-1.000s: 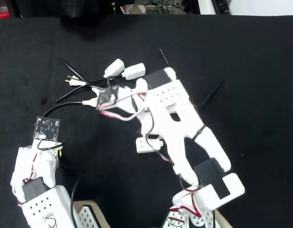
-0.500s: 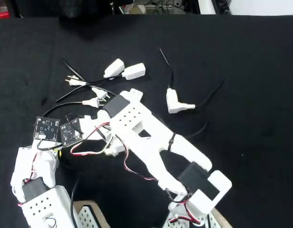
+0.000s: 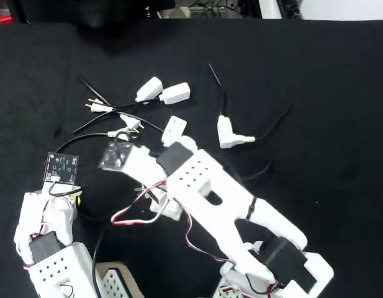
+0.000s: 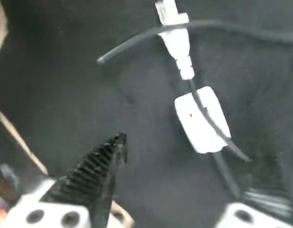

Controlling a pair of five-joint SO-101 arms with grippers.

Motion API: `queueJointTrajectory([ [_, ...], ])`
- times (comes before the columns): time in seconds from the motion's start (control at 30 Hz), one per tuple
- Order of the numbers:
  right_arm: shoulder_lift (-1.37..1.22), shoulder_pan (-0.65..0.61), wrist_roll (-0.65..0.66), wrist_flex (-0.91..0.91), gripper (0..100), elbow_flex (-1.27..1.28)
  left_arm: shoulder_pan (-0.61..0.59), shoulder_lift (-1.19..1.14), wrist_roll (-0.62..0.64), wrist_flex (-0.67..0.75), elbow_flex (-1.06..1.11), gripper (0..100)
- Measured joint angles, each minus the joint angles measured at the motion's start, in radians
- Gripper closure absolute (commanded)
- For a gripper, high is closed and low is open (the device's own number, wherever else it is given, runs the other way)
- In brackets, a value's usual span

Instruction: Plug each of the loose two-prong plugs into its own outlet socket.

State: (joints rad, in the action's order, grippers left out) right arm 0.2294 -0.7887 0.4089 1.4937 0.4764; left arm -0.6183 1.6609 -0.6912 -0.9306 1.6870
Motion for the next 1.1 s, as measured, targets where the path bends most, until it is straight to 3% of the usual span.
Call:
queueJointTrajectory([
  [0.1, -0.009, 0.031, -0.147, -0.129, 89.9, 0.032, 0.0, 0.0, 0.0, 0.0, 0.0, 75],
  [0.27, -0.095, 0.186, -0.362, -0.259, 85.7, 0.008, 0.0, 0.0, 0.0, 0.0, 0.0, 75],
  [0.6, -0.344, 0.021, -1.085, -0.315, 79.5, -0.041, 0.0, 0.0, 0.0, 0.0, 0.0, 75],
  [0.93, -0.381, 0.025, -1.32, -0.367, 79.3, -0.066, 0.0, 0.0, 0.0, 0.0, 0.0, 75],
  [1.1, -0.358, 0.052, -1.369, -0.336, 79.3, -0.095, 0.0, 0.0, 0.0, 0.0, 0.0, 75],
])
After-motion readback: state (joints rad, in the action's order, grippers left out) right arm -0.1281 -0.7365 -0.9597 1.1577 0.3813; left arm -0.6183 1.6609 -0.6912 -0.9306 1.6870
